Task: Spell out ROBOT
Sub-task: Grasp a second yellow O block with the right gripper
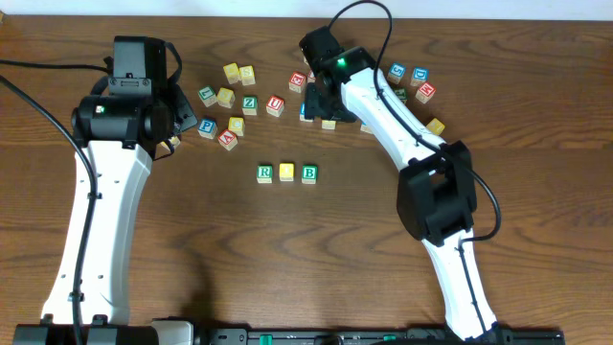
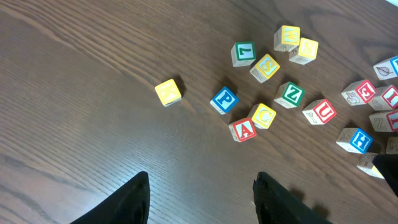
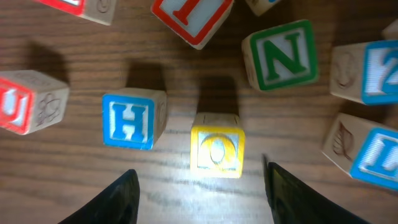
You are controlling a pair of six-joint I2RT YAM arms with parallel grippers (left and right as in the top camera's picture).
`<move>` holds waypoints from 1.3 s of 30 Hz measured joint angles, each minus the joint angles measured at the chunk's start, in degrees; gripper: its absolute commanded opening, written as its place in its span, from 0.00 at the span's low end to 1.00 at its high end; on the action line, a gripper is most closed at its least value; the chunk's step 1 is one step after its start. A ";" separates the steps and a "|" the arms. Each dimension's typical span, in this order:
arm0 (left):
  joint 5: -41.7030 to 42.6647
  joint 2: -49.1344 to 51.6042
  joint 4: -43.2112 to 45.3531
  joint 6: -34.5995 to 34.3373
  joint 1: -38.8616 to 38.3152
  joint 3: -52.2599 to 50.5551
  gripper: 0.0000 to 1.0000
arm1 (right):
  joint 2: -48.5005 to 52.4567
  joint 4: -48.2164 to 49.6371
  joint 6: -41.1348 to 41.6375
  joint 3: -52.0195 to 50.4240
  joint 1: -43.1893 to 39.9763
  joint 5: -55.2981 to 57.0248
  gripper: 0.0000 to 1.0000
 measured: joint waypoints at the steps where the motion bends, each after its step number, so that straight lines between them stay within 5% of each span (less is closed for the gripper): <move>1: 0.00 0.00 -0.04 0.00 0.00 0.00 0.53 | 0.83 0.46 0.00 0.00 0.00 0.07 0.59; 14: 0.00 0.00 -0.22 0.00 0.00 0.00 0.53 | 3.52 5.27 -0.85 -1.09 -0.70 0.85 0.47; 17: 0.00 0.00 -0.22 0.00 0.00 0.00 0.53 | 3.65 5.46 -1.14 -1.31 -0.70 0.81 0.32; 23: 0.00 0.00 -0.22 0.00 0.00 0.00 0.53 | 3.65 5.40 -1.44 -1.31 -0.81 0.85 0.27; 33: 0.00 0.00 -0.22 0.00 0.00 0.00 0.53 | -6.84 -14.19 -1.46 -1.57 -1.18 0.83 0.21; 39: 0.00 0.00 0.42 0.00 0.00 0.00 0.53 | -6.78 -13.22 -1.46 -8.50 1.60 0.83 0.22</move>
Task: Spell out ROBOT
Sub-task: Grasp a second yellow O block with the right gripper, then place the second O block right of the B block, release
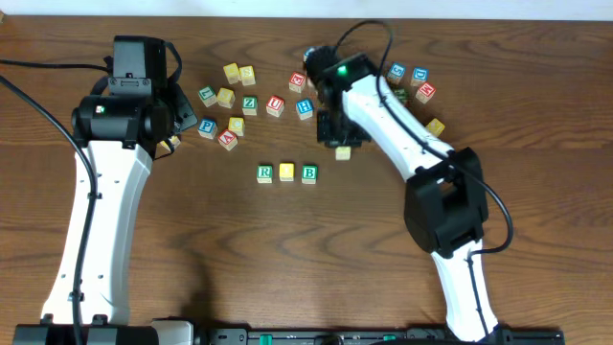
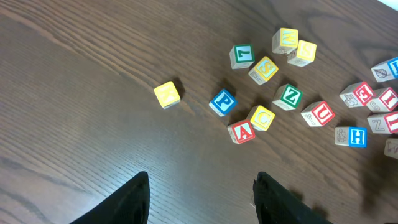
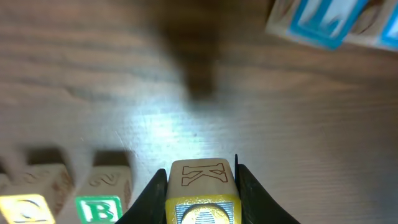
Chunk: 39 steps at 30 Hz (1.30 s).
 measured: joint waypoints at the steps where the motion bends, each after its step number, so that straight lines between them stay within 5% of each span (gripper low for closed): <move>1: 0.00 0.00 0.02 0.00 0.00 0.00 0.53 | 0.02 0.24 0.00 -1.53 0.96 -0.02 0.22; 23: 0.02 0.00 0.02 0.00 0.00 0.00 0.53 | 0.02 8.31 1.70 -8.96 5.01 -0.87 0.30; 26: 0.00 0.00 0.02 0.00 0.00 0.00 0.53 | 0.07 9.51 2.23 -10.47 5.01 -0.87 0.49; 30: 0.00 0.00 0.02 0.00 0.00 0.00 0.53 | 0.07 9.25 2.56 -10.47 4.98 -0.87 0.54; 39: 0.00 0.00 0.00 0.00 0.00 0.00 0.53 | -3.37 6.93 -2.56 1.51 -3.54 -1.29 0.55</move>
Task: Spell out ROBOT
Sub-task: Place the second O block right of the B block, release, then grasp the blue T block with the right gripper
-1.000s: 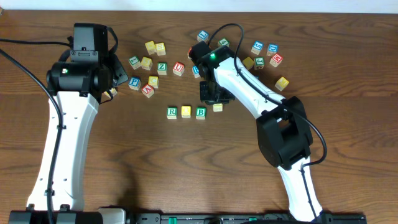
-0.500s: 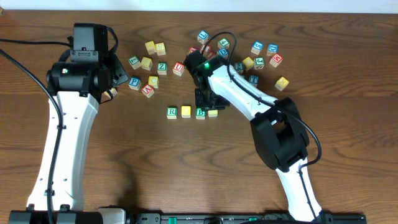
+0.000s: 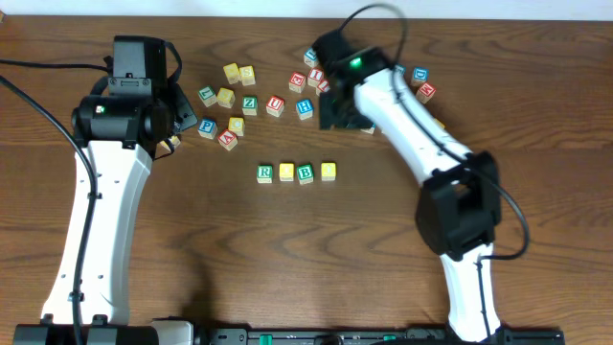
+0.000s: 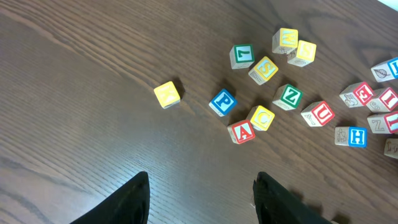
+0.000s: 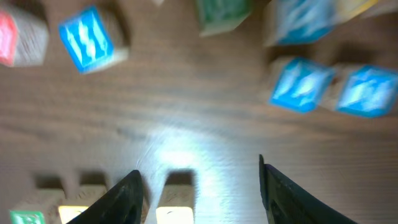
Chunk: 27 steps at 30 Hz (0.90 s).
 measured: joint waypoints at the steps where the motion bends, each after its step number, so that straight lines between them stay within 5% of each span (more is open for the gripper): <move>1: 0.00 0.00 0.00 0.00 0.00 0.00 0.53 | -0.85 -0.07 -0.31 0.66 -2.23 -0.07 0.55; 5: 0.00 0.00 0.00 0.00 0.00 0.00 0.53 | -1.33 -0.50 -1.18 0.68 -9.92 0.24 0.56; 20: 0.00 0.00 0.00 0.00 0.00 0.00 0.53 | 8.04 0.81 -2.78 0.66 -14.97 -1.25 0.56; 21: 0.00 0.00 0.00 0.00 0.00 0.00 0.53 | 8.55 0.76 -2.82 0.66 -14.97 -1.33 0.55; 23: 0.00 0.00 0.02 0.00 0.00 0.00 0.53 | 9.55 0.59 -3.13 0.66 -14.97 -1.53 0.36; 27: 0.00 0.00 0.02 0.00 0.00 0.00 0.53 | 9.70 0.26 -3.50 0.63 -14.97 -1.70 0.37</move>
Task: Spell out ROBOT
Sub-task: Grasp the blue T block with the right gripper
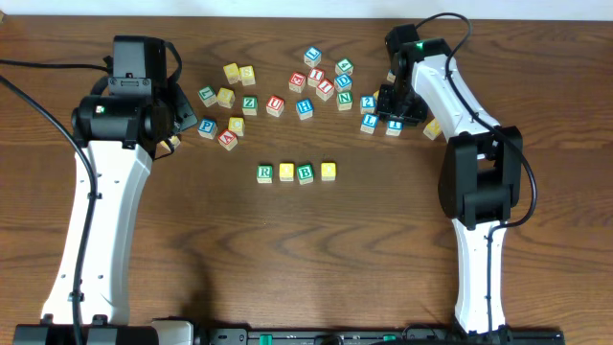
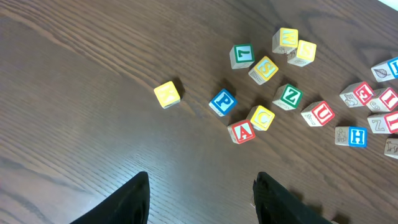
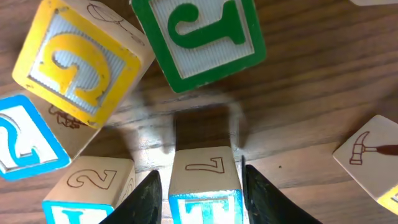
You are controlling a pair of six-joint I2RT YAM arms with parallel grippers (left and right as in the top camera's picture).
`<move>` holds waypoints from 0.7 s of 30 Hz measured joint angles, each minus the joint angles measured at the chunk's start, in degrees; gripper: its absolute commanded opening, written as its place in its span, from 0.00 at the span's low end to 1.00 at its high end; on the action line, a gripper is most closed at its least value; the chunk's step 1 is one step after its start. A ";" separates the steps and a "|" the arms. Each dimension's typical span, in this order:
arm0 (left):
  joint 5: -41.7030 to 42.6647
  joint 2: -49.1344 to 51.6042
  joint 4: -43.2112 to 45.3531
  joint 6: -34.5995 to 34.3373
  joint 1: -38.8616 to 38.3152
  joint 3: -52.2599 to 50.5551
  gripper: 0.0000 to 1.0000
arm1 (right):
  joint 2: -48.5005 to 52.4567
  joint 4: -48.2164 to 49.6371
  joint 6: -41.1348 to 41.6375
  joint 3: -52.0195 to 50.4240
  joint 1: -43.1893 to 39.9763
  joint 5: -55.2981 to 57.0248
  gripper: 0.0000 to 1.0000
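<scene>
In the middle of the table stands a row of four blocks: green R (image 1: pixel 265 172), yellow O (image 1: pixel 285 172), green B (image 1: pixel 306 173) and a second yellow block (image 1: pixel 329 171). My right gripper (image 3: pixel 204 194) is low in the right-hand cluster. Its fingers (image 3: pixel 148 196) flank a blue T block (image 3: pixel 205 186) closely, with a thin gap on the left. In the overhead view that block (image 1: pixel 394 125) sits under the right wrist. My left gripper (image 2: pixel 201 202) hangs open above bare wood at the left, with nothing between its fingers.
Crowding the T block are a green J block (image 3: pixel 199 37), a yellow G block (image 3: pixel 74 59), a blue 2 block (image 3: pixel 25 146) and a hammer-picture block (image 3: pixel 367 155). Loose blocks P (image 2: pixel 222 101), A (image 2: pixel 242 131), C (image 2: pixel 263 117), Z (image 2: pixel 289 96) and U (image 2: pixel 320 112) lie ahead of the left gripper.
My right gripper was open behind the row's right end. It is now further right in the loose cluster, low around the blue T block. The row and the left arm are unchanged.
The row read R, O, B while my right gripper hung open over a yellow O block in the pile. Then it was shut on that block near the row. Then the block stood at the row's right end. Now the gripper brackets the blue T.
</scene>
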 measured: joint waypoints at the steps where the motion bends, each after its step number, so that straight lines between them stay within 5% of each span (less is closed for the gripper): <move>1: 0.00 0.00 -0.02 0.00 0.00 0.00 0.53 | 0.00 -0.39 -0.02 0.00 0.00 -0.02 0.33; 11: 0.00 0.00 0.00 0.00 0.00 0.00 0.53 | -0.61 -7.21 -1.03 1.88 0.02 -0.87 0.30; 16: 0.00 0.00 0.00 0.00 0.00 0.02 0.53 | -2.84 -6.73 -3.45 2.14 0.61 -0.72 0.53; 21: 0.00 0.00 0.00 0.00 0.00 0.00 0.53 | -2.91 -2.51 -3.89 0.87 0.74 0.90 0.53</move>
